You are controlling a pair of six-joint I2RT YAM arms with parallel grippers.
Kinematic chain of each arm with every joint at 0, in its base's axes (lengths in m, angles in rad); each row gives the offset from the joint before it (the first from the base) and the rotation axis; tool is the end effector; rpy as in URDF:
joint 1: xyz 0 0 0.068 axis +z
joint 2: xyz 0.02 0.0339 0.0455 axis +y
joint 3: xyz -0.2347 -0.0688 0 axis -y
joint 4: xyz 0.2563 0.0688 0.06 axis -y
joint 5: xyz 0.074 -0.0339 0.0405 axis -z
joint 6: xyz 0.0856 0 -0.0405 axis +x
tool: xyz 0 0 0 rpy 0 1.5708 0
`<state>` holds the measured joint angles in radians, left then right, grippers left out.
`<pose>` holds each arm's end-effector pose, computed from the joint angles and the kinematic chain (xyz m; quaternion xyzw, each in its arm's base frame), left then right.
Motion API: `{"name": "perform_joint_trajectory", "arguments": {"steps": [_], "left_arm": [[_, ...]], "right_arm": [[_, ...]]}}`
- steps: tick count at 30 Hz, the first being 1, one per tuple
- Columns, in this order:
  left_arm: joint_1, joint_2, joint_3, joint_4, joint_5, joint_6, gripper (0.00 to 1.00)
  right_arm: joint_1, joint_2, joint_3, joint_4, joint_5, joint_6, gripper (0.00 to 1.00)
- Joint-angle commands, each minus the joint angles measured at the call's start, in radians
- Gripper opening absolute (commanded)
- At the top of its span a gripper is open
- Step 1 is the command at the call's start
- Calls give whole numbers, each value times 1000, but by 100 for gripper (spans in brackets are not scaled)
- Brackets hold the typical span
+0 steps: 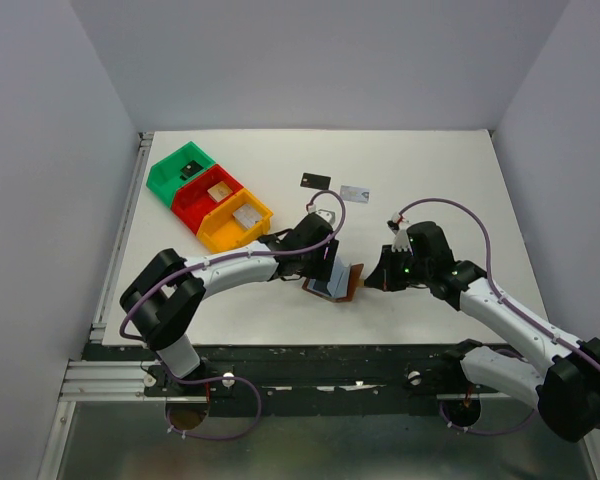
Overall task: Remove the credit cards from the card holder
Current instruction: Remove the credit card from the card holder.
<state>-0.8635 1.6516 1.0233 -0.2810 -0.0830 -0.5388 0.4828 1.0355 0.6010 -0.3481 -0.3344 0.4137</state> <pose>0.2519 -0.2838 0.1196 0.1394 0.9347 -0.1793 0.2732 0.2242 0.1492 0.1527 -0.0953 0.9077 0.3026 0.2746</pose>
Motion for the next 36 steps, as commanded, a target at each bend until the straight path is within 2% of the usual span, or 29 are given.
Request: {"name": "perform_joint_trajectory", "arguments": {"steps": [1, 7, 13, 15, 18, 20, 22, 24, 26, 29, 33, 36], "left_arm": [[0, -4, 3, 8, 17, 36, 73], [-52, 54, 75, 33, 117, 103, 73], [-92, 152, 156, 42, 256, 145, 69], [-92, 178, 170, 40, 273, 146, 68], [-92, 185, 176, 42, 269, 145, 68], [-88, 160, 161, 54, 238, 137, 68], [-72, 114, 127, 77, 217, 114, 69], [-42, 55, 86, 101, 207, 80, 70], [-13, -7, 32, 135, 204, 53, 70], [21, -96, -49, 180, 171, 7, 69], [66, -161, -146, 245, 143, -44, 61], [104, -144, -176, 270, 175, -88, 54]], "right_arm": [[-1, -15, 5, -26, -3, -19, 0], [-3, -9, 0, -25, 15, -13, 0], [-1, -9, -6, -52, 104, 28, 1], [-1, -9, -6, -66, 150, 43, 10], [-3, -31, -3, -94, 201, 56, 37], [-1, -58, 3, -120, 247, 62, 50], [-1, -93, 14, -144, 288, 65, 57], [-1, -127, 35, -163, 313, 53, 59], [-3, -158, 58, -167, 281, 33, 59], [0, -192, 65, -93, 146, 34, 52], [20, -164, 52, 70, -46, 86, 22], [56, -74, 62, 165, -127, 128, 15]]}}
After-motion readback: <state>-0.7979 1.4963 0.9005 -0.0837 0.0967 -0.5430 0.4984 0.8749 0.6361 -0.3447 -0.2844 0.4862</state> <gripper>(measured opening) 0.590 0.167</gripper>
